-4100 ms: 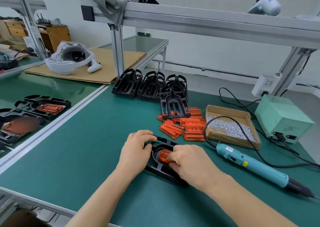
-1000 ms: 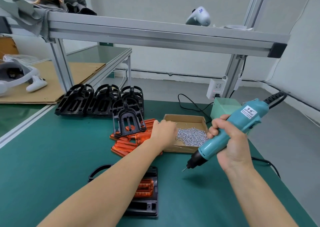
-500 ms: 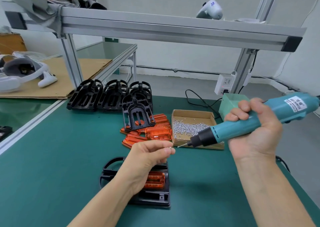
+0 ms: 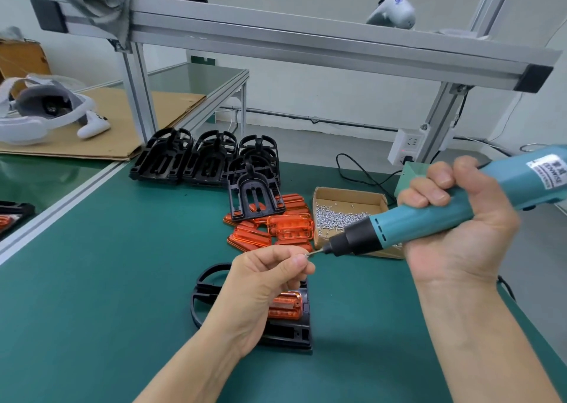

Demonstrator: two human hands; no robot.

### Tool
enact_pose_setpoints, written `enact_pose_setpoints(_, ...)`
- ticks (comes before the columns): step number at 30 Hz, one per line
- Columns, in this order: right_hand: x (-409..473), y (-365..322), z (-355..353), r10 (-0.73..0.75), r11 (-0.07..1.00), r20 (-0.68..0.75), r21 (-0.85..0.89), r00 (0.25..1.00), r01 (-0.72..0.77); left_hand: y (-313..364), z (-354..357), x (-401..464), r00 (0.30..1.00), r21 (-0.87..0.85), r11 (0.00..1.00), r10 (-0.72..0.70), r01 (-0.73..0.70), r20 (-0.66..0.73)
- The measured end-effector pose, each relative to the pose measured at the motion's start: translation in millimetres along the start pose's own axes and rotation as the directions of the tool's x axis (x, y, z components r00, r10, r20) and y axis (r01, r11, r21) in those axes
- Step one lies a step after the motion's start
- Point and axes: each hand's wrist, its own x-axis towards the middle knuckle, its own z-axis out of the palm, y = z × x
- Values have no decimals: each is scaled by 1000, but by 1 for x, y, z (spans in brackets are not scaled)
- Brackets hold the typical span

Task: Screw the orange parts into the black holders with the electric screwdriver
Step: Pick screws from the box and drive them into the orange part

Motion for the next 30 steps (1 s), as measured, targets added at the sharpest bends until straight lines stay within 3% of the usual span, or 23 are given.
enact_pose_setpoints(9, -4, 2, 5, -25, 999, 32, -42, 999, 27, -4, -1, -3, 1000, -42, 999, -14, 13, -21)
enact_pose_setpoints(17, -11, 11, 9, -60, 994, 81, -82, 995, 67, -9, -1, -3, 983, 151, 977, 163, -149, -84)
enact_pose_setpoints(23, -13, 15, 7, -24, 994, 106, -104, 994, 35, -12, -5, -3, 997, 129, 989, 71, -67, -30)
enact_pose_setpoints(30, -14, 25, 5, -40, 997, -7, -59, 999, 40, -9, -9, -4, 997, 128, 989, 73, -69, -26)
